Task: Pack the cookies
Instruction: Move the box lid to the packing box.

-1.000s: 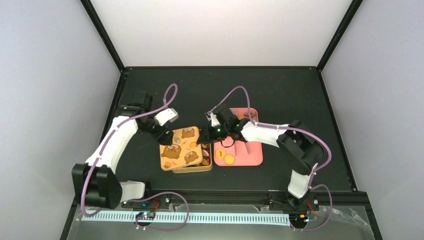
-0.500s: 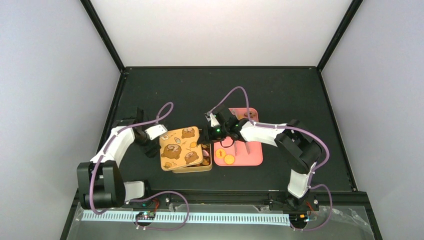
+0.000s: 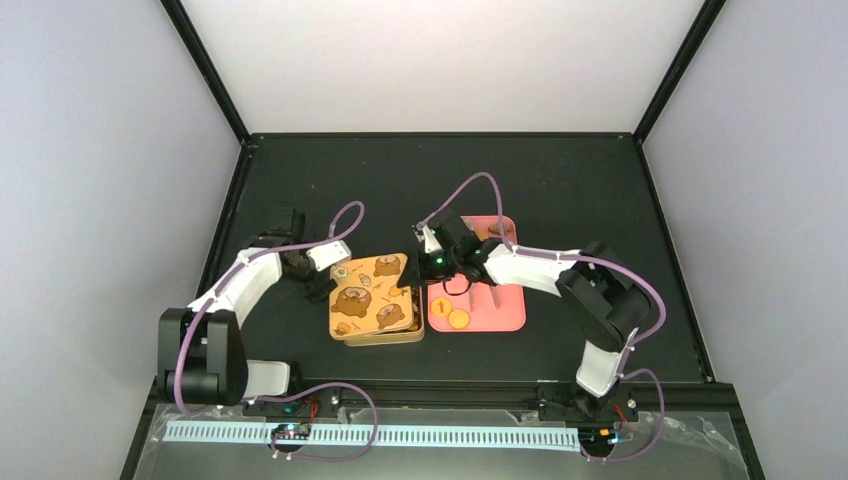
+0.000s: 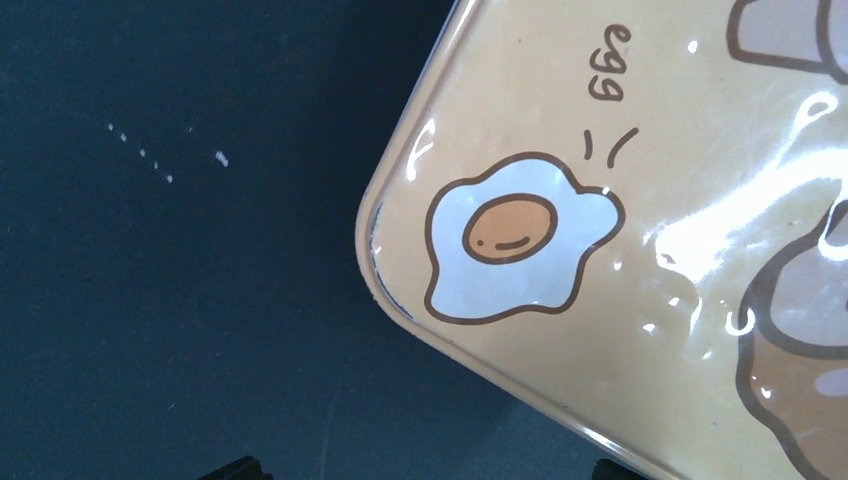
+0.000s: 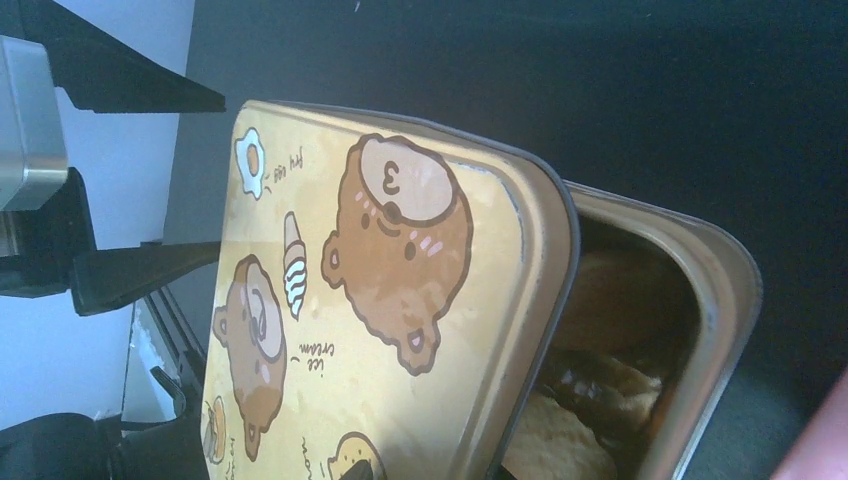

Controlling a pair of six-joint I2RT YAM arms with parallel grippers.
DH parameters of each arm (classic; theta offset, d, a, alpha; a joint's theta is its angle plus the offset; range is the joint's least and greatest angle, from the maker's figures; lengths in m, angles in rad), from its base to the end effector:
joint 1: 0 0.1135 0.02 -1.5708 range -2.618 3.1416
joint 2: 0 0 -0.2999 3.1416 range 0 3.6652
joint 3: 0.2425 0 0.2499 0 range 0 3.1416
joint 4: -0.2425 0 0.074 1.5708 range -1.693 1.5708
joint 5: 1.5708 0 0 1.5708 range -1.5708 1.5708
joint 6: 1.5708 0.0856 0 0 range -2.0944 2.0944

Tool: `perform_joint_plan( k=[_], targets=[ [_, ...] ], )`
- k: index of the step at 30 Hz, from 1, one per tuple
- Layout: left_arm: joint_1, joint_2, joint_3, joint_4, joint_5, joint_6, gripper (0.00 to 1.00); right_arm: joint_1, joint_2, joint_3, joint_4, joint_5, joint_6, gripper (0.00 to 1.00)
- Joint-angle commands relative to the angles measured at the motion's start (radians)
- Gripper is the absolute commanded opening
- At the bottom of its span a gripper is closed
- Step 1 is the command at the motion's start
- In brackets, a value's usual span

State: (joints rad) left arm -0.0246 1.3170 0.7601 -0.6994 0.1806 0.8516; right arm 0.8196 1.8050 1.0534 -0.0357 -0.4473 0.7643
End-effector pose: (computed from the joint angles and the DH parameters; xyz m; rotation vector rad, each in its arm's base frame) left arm 0.2308 -0.0211 0.1761 1.2162 2.5020 -0.0534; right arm 0.2558 0.3282 0.1763 -0.3209 2.6322 1.1981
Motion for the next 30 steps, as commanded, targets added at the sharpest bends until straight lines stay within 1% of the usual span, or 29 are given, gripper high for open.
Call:
perform_joint_plan(
  k=[1,12,21,27,30],
  targets=[
    [-0.046,0.011,0.026,0.031,0.03,-0.041,0.87,0.006,-0.082,-0.033,0.004,0.025,-0.013,0.27],
    [-0.138,0.035,0.057,0.019,0.011,-0.104,0.87,0.006,-0.14,-0.108,-0.025,0.076,-0.039,0.25],
    [-0.17,0.051,0.08,0.003,-0.009,-0.133,0.87,0.006,-0.15,-0.135,-0.052,0.113,-0.065,0.25],
    [-0.17,0.031,0.109,-0.044,-0.081,-0.139,0.91,0.005,-0.159,-0.141,-0.1,0.161,-0.098,0.29],
    [-0.165,0.002,0.115,-0.069,-0.109,-0.117,0.94,0.004,-0.159,-0.147,-0.123,0.182,-0.112,0.34]
  ],
)
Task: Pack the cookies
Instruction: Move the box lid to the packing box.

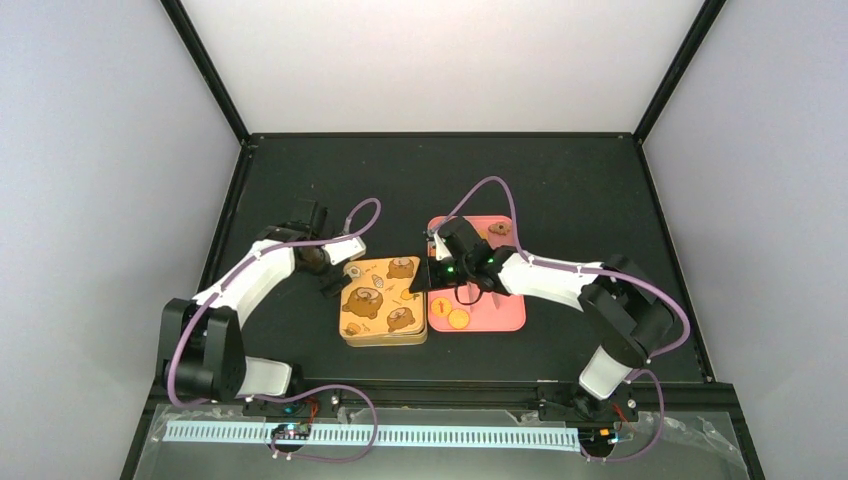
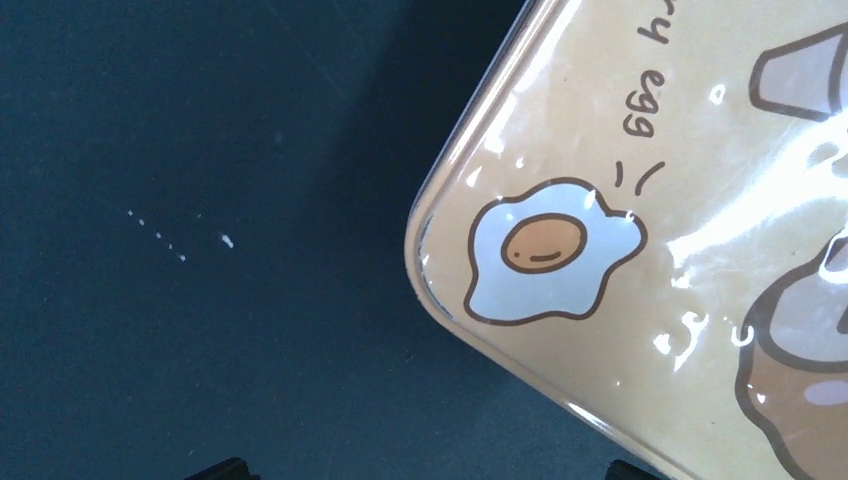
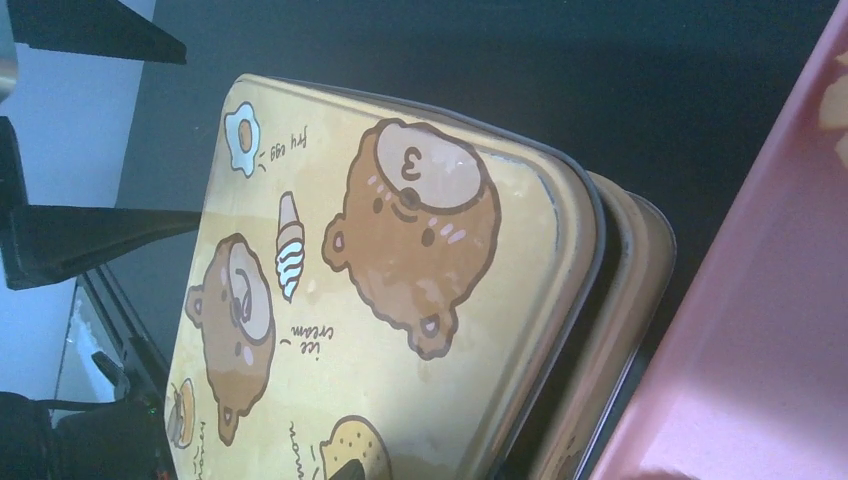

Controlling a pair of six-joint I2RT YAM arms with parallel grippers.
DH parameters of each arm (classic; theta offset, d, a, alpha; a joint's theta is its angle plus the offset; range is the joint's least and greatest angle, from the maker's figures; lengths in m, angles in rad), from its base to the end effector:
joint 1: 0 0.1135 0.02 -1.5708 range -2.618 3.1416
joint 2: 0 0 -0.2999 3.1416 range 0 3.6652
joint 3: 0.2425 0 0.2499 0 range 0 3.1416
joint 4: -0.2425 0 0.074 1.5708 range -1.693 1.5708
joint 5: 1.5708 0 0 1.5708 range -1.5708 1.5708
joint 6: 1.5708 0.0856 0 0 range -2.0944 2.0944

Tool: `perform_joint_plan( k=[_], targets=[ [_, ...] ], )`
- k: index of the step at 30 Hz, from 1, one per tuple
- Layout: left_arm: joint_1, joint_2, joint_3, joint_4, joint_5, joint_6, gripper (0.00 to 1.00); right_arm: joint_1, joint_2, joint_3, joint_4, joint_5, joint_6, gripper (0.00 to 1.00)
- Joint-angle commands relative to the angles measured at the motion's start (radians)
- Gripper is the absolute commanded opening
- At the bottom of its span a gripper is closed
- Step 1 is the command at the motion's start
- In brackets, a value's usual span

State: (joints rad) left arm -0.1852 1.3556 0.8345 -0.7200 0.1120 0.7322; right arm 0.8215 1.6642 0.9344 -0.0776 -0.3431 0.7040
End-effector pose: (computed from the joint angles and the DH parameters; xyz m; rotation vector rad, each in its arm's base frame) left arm 0.2417 -0.0550 0.1873 1.2606 2.4939 -0.0253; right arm 0.2348 0.2947 0.1834 -0.3355 2.6033 1.0541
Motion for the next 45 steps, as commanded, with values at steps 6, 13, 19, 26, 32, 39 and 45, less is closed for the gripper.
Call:
perform_joint_plan(
  k=[6,13,19,26,32,39,45],
  targets=[
    [0.017,-0.069,0.059,-0.127,-0.04,0.035,0.95,0.003,-0.003,-0.023,-0.115,0.114,-0.079,0.4],
    [0.016,-0.111,0.023,-0.124,0.042,0.032,0.96,0.003,-0.066,-0.01,-0.136,0.107,-0.101,0.41],
    [0.014,-0.039,0.006,-0.056,0.038,0.006,0.93,0.003,-0.14,0.025,-0.19,0.116,-0.107,0.53],
    [-0.008,0.006,0.012,-0.008,0.046,-0.031,0.91,-0.013,-0.154,-0.008,-0.199,0.132,-0.119,0.6],
    [-0.047,0.009,0.015,0.014,0.048,-0.053,0.91,-0.075,-0.133,-0.102,-0.019,-0.041,-0.064,0.62],
    [-0.086,0.006,0.02,0.02,0.022,-0.065,0.9,-0.094,-0.103,-0.11,0.069,-0.137,-0.045,0.62],
    [-0.101,0.007,0.001,0.025,-0.004,-0.063,0.9,-0.094,-0.14,-0.046,-0.041,-0.058,-0.113,0.5]
  ],
)
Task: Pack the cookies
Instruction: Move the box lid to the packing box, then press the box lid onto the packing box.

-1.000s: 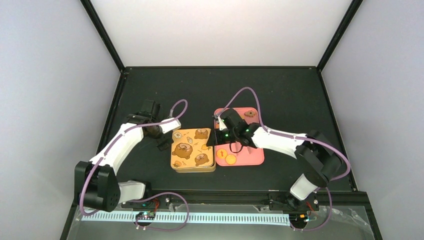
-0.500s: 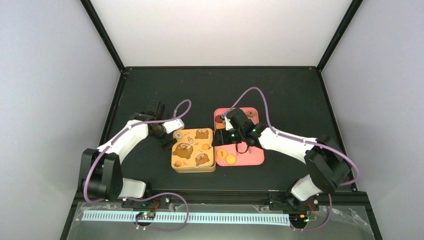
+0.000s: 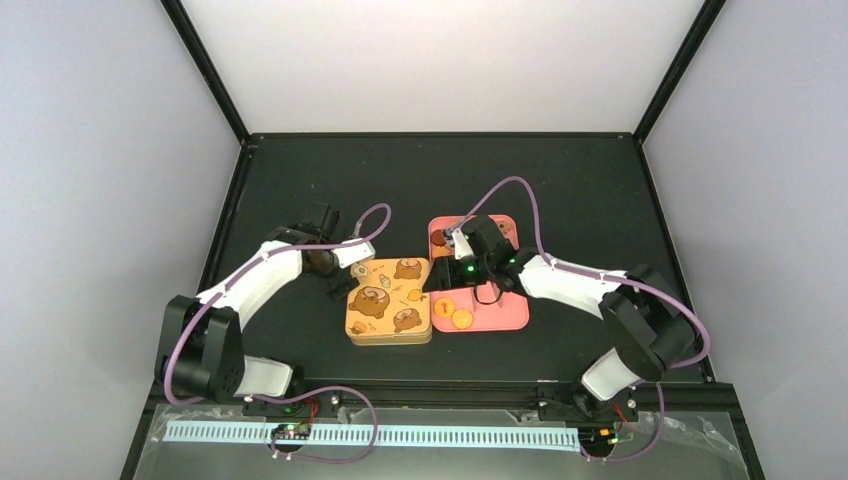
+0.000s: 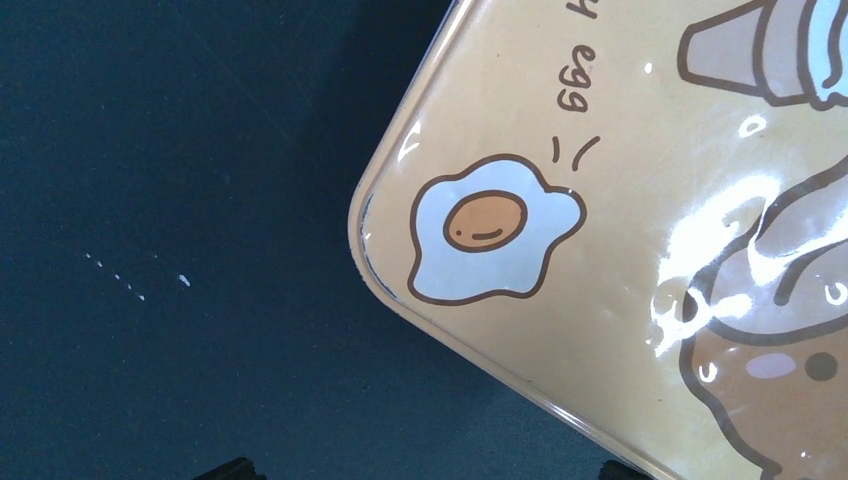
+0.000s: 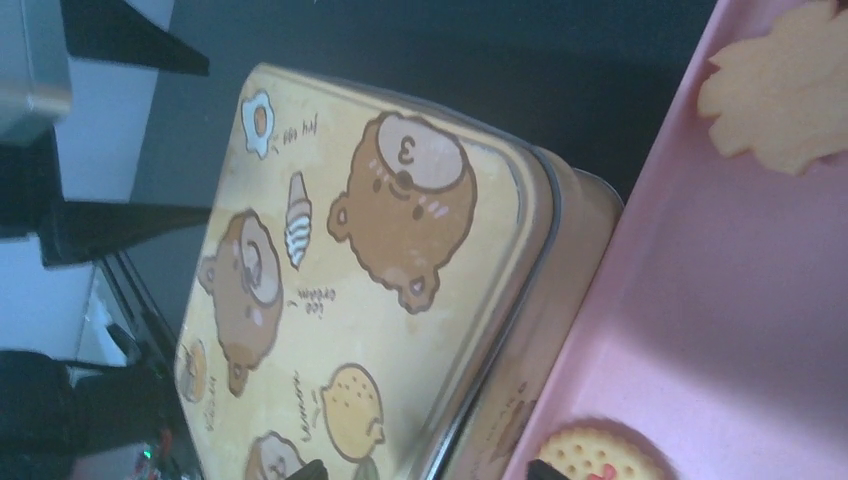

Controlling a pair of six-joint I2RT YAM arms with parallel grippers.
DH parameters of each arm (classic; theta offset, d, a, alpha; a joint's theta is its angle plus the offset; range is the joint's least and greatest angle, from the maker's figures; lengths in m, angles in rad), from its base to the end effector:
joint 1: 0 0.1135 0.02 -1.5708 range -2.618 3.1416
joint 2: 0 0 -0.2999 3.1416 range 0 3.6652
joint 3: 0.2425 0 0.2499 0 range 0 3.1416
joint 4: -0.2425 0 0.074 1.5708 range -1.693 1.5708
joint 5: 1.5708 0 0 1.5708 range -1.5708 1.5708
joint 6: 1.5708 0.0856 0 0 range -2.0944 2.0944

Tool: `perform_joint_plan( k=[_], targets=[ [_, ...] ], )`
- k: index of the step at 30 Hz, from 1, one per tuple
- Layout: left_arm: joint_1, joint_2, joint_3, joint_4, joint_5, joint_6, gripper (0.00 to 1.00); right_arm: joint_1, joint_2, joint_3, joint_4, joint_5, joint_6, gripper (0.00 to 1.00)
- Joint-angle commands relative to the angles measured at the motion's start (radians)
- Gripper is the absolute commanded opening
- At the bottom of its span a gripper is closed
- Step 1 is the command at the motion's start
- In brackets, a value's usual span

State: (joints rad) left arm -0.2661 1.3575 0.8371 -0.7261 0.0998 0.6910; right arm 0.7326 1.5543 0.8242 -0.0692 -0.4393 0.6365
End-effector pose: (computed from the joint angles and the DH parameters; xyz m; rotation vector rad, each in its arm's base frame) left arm 0.2366 -0.0733 0.1872 1.3114 2.4781 -0.0402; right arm 0.2295 0.2554 0.1877 -0.3586 2.5738 1.1122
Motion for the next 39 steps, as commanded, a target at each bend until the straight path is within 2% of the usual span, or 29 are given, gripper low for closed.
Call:
perform_joint_plan(
  k=[1,5,10,14,20,25,31,39],
  targets=[
    [-0.022,0.002,-0.006,0.031,0.008,-0.022,0.9,-0.005,-0.048,0.075,-0.066,0.055,-0.054,0.45],
    [-0.033,-0.007,-0.009,0.033,0.009,-0.025,0.9,0.001,-0.095,0.092,-0.048,0.002,-0.043,0.22],
    [-0.044,-0.002,0.0,0.032,0.003,-0.031,0.9,0.042,-0.037,0.085,-0.016,-0.075,-0.042,0.07],
    [-0.047,-0.003,0.008,0.024,-0.003,-0.031,0.9,0.057,0.004,0.0,0.05,-0.122,-0.022,0.05],
    [-0.047,-0.006,0.024,0.003,-0.009,-0.035,0.9,0.058,0.083,-0.107,0.069,-0.094,-0.035,0.01],
    [-0.049,-0.021,0.03,-0.008,0.017,-0.036,0.9,0.06,0.042,-0.145,0.062,-0.037,-0.032,0.01],
    [-0.054,-0.01,0.039,-0.027,-0.014,-0.045,0.9,0.059,0.017,-0.077,-0.02,-0.016,-0.064,0.02],
    [-0.002,-0.174,0.086,-0.163,-0.069,0.051,0.98,0.06,0.062,0.006,-0.065,-0.02,-0.094,0.02]
  ],
)
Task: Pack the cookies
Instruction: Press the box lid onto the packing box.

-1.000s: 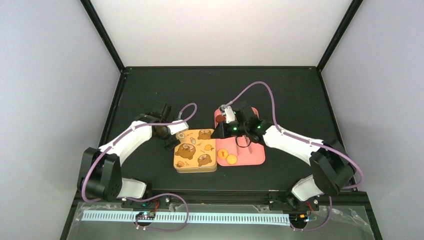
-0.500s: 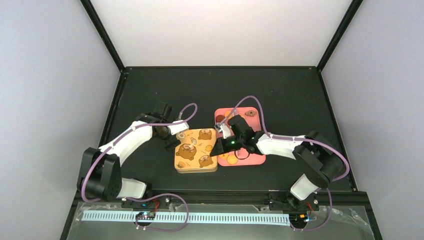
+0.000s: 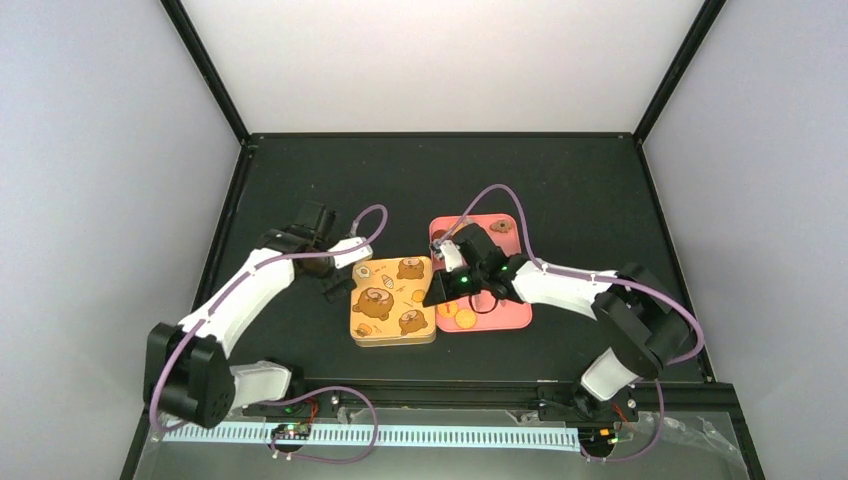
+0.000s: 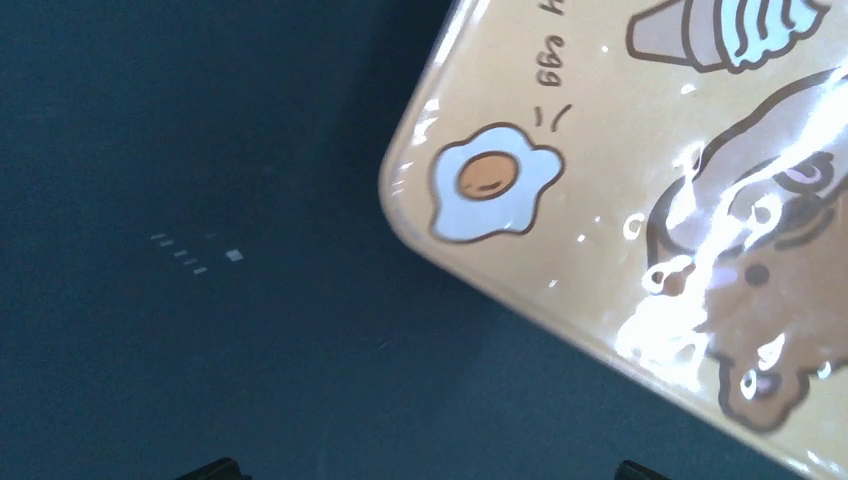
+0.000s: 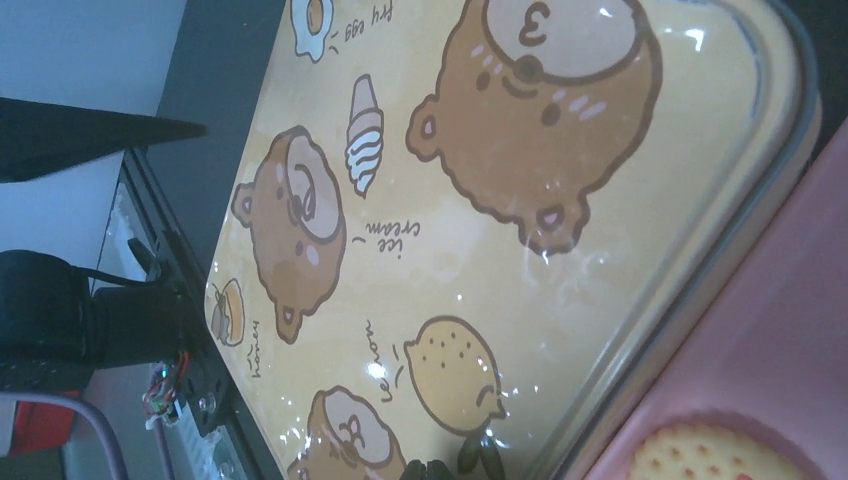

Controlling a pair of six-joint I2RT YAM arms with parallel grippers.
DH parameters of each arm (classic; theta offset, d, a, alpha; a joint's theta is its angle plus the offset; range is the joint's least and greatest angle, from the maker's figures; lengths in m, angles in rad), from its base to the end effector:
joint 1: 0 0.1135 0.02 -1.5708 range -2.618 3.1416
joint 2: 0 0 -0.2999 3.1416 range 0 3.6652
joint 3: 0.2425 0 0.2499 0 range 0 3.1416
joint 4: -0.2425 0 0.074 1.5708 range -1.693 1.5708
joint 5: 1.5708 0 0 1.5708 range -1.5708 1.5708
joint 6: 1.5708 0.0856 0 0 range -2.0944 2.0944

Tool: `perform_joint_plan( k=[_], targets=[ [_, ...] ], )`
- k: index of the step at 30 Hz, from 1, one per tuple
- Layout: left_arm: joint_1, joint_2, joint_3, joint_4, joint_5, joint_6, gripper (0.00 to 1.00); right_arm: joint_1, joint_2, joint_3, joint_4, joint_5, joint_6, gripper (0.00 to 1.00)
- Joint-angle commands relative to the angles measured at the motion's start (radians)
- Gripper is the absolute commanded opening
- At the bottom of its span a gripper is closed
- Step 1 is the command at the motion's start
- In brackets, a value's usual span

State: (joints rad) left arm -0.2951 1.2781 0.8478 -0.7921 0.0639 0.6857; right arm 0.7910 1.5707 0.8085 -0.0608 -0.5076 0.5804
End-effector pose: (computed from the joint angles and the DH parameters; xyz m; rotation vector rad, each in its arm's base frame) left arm 0.2217 -0.0731 0.2041 1.3268 2.4517 0.0078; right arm 0.2081 0.2696 0.1802 -0.5415 2.5820 1.1790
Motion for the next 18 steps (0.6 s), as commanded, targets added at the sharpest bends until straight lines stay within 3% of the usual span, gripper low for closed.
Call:
perform_joint_plan(
  k=[1,7,12,18],
  targets=[
    [0.034,-0.108,0.094,-0.121,-0.035,0.072,0.99,0.001,0.053,0.021,-0.071,0.046,-0.037,0.02],
    [0.038,-0.123,0.185,-0.225,0.063,0.098,0.99,-0.001,0.103,0.016,-0.038,0.041,-0.018,0.01],
    [0.006,-0.076,0.158,-0.136,0.237,0.06,0.99,-0.01,0.131,0.038,-0.046,0.03,-0.009,0.01],
    [-0.045,0.072,0.097,-0.034,0.182,0.031,0.93,-0.039,0.131,0.055,-0.044,0.005,-0.001,0.01]
  ],
)
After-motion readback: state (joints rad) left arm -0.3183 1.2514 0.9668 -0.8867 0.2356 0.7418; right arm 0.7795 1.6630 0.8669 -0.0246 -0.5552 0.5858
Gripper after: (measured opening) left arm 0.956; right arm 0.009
